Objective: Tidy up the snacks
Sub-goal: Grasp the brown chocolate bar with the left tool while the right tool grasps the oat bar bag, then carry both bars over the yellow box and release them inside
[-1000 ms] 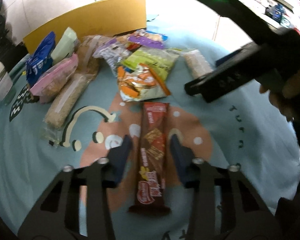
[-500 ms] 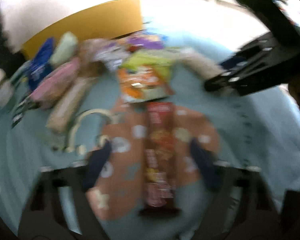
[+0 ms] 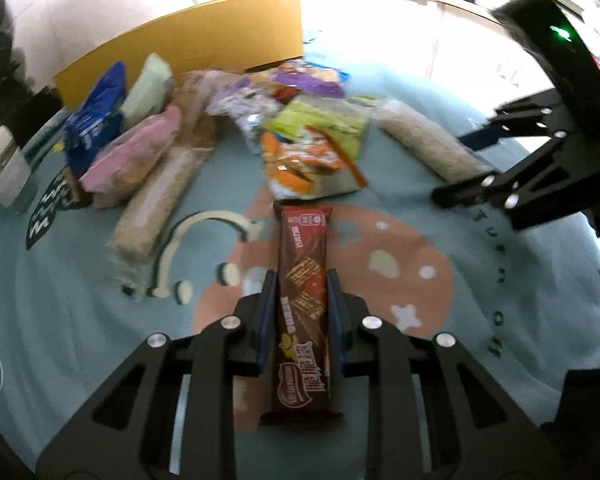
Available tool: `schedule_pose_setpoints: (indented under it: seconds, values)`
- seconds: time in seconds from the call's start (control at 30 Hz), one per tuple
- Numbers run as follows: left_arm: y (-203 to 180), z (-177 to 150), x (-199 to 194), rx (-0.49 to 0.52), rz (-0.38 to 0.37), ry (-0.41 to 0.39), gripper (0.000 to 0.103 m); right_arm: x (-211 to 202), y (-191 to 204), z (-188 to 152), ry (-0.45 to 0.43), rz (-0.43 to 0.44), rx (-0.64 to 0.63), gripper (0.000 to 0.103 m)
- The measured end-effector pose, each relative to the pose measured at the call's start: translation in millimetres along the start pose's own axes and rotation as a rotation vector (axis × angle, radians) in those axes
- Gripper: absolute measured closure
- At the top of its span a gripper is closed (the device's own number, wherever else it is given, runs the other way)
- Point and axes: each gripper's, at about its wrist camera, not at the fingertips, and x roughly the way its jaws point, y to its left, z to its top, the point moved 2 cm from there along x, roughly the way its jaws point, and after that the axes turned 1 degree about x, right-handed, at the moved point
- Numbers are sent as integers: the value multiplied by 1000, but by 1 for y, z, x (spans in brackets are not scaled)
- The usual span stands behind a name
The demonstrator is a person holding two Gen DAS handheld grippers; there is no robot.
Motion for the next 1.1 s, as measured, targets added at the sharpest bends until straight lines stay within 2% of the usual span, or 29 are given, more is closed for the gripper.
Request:
schedule_pose_setpoints:
  seconds: [0.07,0.23,0.27,0.33,0.37,0.4,0.43,0.5,0.53,0.67,0.93,1.1]
  values:
    - [2,0,1,0,7,-1,80,-1,-11,1,-10,17,48,55]
    - [1,-2,-1,-11,12,-15,79,-13,-23,21,-60,-40,67,49]
    - [1,-3,-2,-10,14,-18,79,-11,-22,27,-52,-59,62,45]
    - [0,-2,0,-7,16,-22,79,-1,-20,34,-12,-96,62,44]
    - [0,-2,0,-7,17,-22,79,11,-18,36,39,-101,74,43]
    - [0,-4,-2,-6,18,-23,79,13,-20,37,39,-97,102,43]
    - [0,-4,-2,-7,17,-22,79,14,-22,37,53,-82,126,47]
    - [1,-4,-2,-11,14,-21,79,13,-21,40,62,-64,110,71]
    - [1,-4,-3,-12,14,-23,79,14,-20,43,72,-53,88,74]
    - [3,-3,-2,-15,8,-22,79,12,-27,42,80,13,121,75]
    - [13,5,-13,-51,14,-60,79,-15,-37,29,19,38,143,76]
    - [24,1,-5,-90,28,-6,80,-16,-39,26,42,37,147,76]
